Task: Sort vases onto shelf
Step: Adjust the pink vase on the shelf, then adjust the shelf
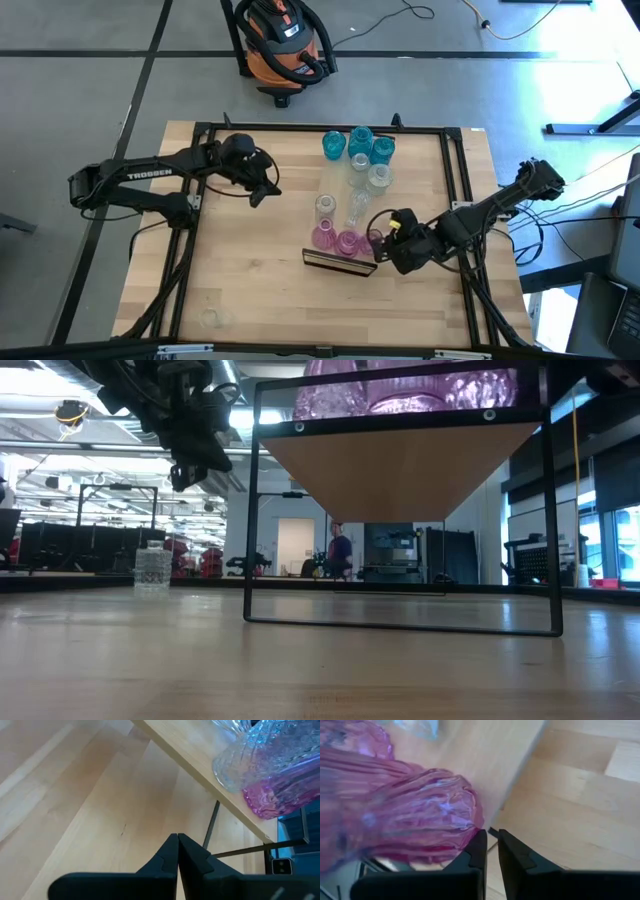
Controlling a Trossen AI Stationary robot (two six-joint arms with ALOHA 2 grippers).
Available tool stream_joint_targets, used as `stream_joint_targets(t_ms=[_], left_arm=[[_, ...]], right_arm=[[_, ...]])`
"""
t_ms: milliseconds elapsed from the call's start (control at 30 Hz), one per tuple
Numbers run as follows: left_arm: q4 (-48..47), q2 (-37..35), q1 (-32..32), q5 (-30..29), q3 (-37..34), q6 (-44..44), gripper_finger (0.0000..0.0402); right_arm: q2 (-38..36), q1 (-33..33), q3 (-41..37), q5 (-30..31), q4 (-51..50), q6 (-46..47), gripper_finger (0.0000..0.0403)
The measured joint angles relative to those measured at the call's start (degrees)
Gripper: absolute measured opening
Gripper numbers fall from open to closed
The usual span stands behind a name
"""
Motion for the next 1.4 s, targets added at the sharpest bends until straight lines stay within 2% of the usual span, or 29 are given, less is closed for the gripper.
stream_joint_targets(t_ms=[300,467,800,900,1167,1400], left_arm=[[0.0,0.0,-0.4,1.2,0.0,-2.2,0.0],[0.2,3.5,-3.7,6.9,0.0,-5.0,0.0],[16.0,14.1,-15.6,4.4,-0.1,-18.4,0.0],[18.5,16.5,-18.6,1.6,-0.1,-23.5,0.0],[26.4,19.4,-27.8,-13.6,-0.1,-36.3,0.0],[29.2,19.5,-33.1,-23.4,-0.1,-43.3,0.0]], right_arm=[[0.4,0.1,0.2,0.5,0.8,-1.3,0.003],[-0.2,1.9,3.2,1.7,-9.3,1.2,0.003],[-2.5,7.5,10.0,7.9,-28.1,11.4,0.003],[-2.6,10.2,12.2,8.4,-33.0,14.5,0.003],[-3.1,15.2,12.5,8.9,-32.7,15.7,0.003],[-3.1,18.2,12.5,10.5,-32.7,15.5,0.003]])
